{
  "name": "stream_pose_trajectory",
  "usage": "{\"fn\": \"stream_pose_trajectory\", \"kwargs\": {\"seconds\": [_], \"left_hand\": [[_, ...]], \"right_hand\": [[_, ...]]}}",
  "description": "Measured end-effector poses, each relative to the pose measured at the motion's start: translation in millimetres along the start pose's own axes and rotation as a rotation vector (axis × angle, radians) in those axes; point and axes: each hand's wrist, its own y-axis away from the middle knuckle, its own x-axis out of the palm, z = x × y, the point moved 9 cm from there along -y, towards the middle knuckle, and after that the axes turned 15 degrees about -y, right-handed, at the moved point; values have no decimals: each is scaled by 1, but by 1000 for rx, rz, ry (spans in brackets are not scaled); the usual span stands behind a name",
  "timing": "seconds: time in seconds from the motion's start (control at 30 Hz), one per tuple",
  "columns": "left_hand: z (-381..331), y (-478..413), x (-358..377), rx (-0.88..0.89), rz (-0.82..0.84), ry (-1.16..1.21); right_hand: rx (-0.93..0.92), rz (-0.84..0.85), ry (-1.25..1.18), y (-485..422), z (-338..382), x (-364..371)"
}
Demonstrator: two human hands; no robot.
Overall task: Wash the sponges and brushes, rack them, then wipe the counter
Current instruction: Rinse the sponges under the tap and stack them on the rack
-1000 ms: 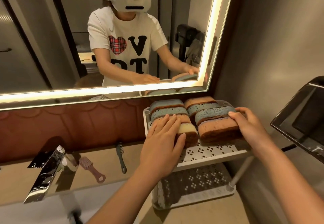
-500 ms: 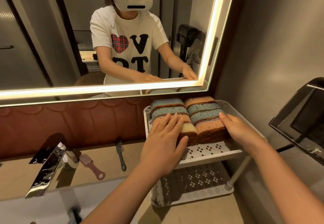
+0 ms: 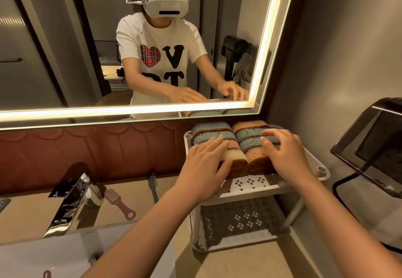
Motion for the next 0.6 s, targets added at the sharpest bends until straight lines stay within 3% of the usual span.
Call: {"fn": "stream_pose_trajectory", "kwargs": {"seconds": [0.1,0.33,0.6], "left_hand": [[4,13,-16,12,-37,79],[43,70,-38,-33,71,215],[134,159,-27,-201,186,338]], "right_hand": [[-111,61,-41,14,35,12],[-238,191,-222,63,106,55],[-266,389,-369,122,162,141]]}}
